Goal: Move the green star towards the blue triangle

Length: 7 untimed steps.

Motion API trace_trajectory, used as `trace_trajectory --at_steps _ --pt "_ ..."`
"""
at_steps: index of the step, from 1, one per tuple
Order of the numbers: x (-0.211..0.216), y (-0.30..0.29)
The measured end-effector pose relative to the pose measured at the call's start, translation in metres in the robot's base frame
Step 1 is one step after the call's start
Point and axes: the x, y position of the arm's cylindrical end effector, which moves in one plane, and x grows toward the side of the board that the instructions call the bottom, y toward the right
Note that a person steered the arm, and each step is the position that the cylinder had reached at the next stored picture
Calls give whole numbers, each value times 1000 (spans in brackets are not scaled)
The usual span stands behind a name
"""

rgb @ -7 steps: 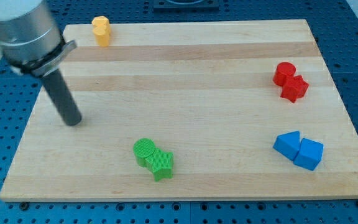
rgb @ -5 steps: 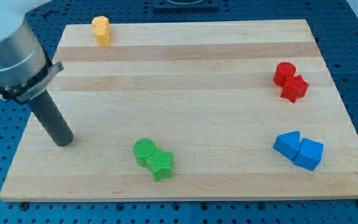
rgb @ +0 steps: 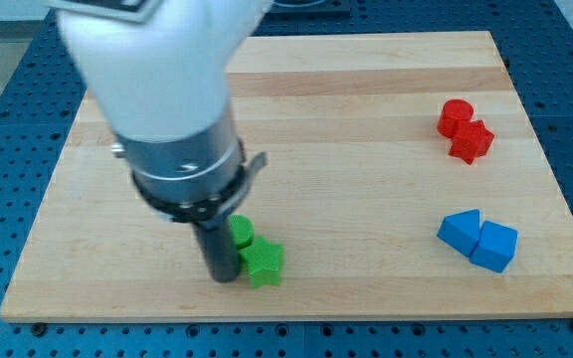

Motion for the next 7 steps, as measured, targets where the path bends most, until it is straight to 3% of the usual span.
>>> trace_trajectory --at_steps 1,3,5,7 --pt "0 6" --pt "-6 94" --pt "-17 119" --pt "-21 194"
